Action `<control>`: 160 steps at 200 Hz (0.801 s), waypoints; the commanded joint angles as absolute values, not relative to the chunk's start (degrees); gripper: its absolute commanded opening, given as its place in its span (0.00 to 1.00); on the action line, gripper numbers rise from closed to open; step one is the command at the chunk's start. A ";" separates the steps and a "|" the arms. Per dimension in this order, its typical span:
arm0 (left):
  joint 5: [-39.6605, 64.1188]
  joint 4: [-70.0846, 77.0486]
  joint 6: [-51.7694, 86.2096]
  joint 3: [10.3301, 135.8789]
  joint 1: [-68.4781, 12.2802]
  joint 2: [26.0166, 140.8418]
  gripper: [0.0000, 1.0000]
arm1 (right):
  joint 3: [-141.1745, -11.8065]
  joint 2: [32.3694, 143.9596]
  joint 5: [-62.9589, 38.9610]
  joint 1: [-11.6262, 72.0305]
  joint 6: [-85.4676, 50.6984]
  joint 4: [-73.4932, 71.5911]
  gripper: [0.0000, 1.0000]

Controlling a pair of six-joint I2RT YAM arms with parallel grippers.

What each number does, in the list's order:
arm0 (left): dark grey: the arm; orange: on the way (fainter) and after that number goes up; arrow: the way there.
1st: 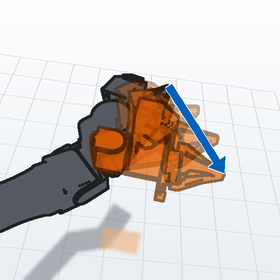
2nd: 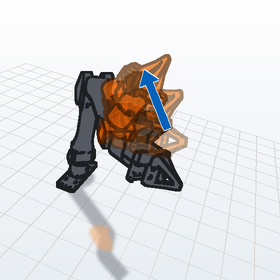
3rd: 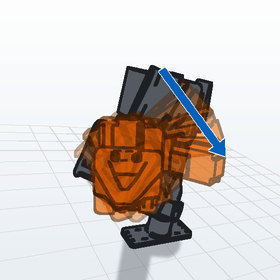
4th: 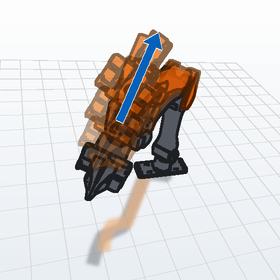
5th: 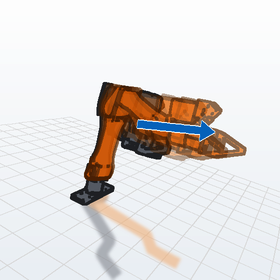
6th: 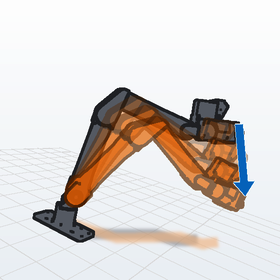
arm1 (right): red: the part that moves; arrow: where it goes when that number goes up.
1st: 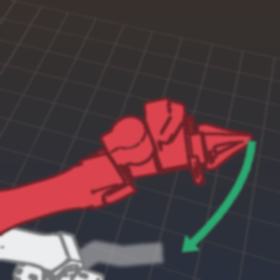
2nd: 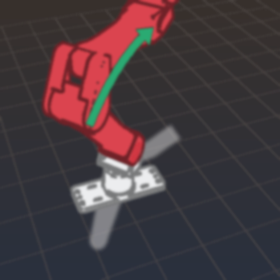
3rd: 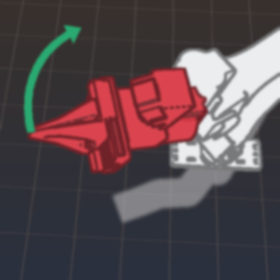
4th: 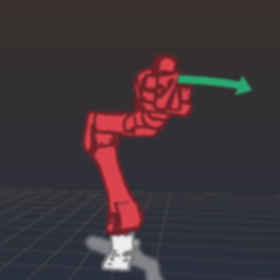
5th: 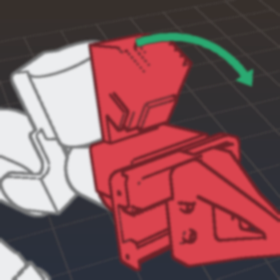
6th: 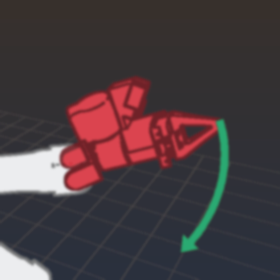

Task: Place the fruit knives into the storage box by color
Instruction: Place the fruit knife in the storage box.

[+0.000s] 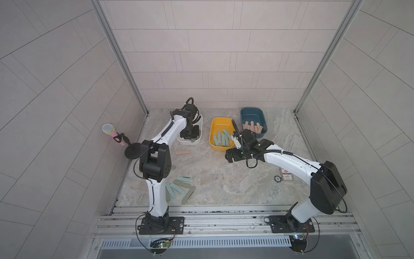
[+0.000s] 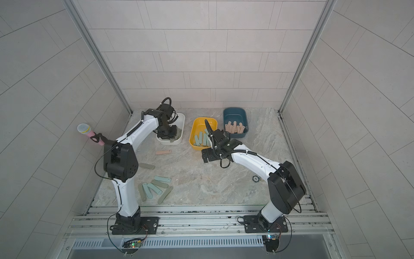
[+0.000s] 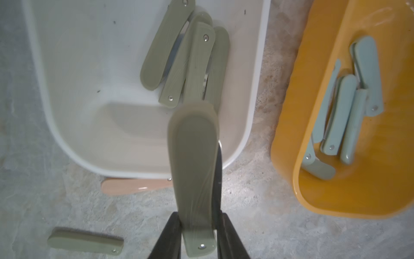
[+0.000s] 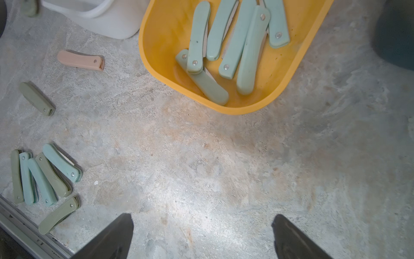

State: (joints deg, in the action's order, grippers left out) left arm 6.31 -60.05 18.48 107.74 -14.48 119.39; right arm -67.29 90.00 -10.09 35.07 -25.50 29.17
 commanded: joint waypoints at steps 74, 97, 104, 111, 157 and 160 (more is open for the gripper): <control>3.34 -71.44 14.81 132.05 -14.12 135.85 0.37 | -66.56 87.36 -10.71 31.48 -23.90 31.30 1.00; 3.36 -72.22 15.59 133.20 -14.12 133.43 0.58 | -66.62 87.45 -11.16 31.38 -23.82 31.11 1.00; 3.05 -72.41 16.00 132.56 -14.13 132.21 0.63 | -66.71 87.44 -11.33 31.38 -23.82 31.06 1.00; 2.65 -72.40 16.36 131.21 -14.14 130.39 0.68 | -66.84 87.32 -11.34 31.38 -23.69 31.11 1.00; 2.20 -60.32 15.14 102.30 -10.12 108.39 0.83 | -65.00 85.53 -12.34 31.38 -23.82 30.14 1.00; 2.71 -59.17 15.05 99.92 -9.58 106.93 0.83 | -64.84 85.48 -12.52 31.38 -23.88 30.00 1.00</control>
